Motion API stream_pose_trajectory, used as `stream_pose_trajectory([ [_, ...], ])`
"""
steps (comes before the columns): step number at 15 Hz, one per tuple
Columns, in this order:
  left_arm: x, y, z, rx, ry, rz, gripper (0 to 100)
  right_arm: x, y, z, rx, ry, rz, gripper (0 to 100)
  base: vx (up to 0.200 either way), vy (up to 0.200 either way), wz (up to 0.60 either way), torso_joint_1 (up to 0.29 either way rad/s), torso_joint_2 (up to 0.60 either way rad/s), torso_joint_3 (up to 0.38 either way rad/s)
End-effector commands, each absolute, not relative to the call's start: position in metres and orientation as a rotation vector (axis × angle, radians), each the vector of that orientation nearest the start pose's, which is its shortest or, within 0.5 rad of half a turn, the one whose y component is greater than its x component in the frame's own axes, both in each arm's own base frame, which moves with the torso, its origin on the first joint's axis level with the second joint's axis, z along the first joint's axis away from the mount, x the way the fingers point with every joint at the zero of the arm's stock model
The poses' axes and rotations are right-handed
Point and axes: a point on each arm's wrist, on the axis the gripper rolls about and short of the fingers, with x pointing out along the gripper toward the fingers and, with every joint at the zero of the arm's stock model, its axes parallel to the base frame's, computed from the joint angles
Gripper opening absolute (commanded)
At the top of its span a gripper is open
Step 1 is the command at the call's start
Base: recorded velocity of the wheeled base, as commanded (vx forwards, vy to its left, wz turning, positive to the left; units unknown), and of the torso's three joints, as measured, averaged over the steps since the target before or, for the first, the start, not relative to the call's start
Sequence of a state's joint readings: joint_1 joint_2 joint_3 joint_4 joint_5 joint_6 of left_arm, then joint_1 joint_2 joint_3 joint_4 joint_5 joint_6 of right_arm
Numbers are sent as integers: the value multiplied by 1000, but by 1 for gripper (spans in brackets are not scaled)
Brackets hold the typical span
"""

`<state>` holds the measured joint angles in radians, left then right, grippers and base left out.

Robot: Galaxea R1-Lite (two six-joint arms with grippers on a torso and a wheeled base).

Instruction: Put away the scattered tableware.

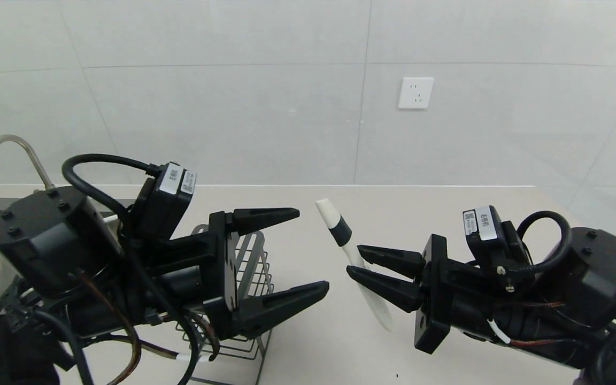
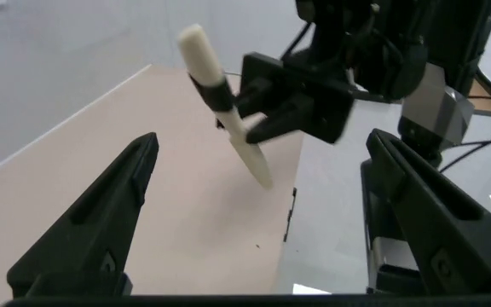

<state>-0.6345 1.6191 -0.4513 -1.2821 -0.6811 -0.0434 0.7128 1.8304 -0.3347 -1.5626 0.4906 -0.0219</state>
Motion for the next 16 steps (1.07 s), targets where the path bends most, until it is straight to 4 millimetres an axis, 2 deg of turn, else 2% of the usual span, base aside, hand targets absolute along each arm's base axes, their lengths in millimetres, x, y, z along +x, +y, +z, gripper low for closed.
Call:
stream_pose_trajectory([
  [1,207,-170,172,-37,-82,-1313,100,193,182,127,-12,-82,1204,0,0,0,0,0,0,0],
  [5,210,-179,171,-57,-86,-1332,100,193,181,129,-10,-91,1204,0,0,0,0,0,0,0],
  [12,231,-195,167,-91,-165,-1336,100,190,182,131,-9,-99,1212,0,0,0,0,0,0,0],
  [16,233,-199,168,-131,-191,-1348,100,186,184,136,-5,-120,1229,0,0,0,0,0,0,0],
])
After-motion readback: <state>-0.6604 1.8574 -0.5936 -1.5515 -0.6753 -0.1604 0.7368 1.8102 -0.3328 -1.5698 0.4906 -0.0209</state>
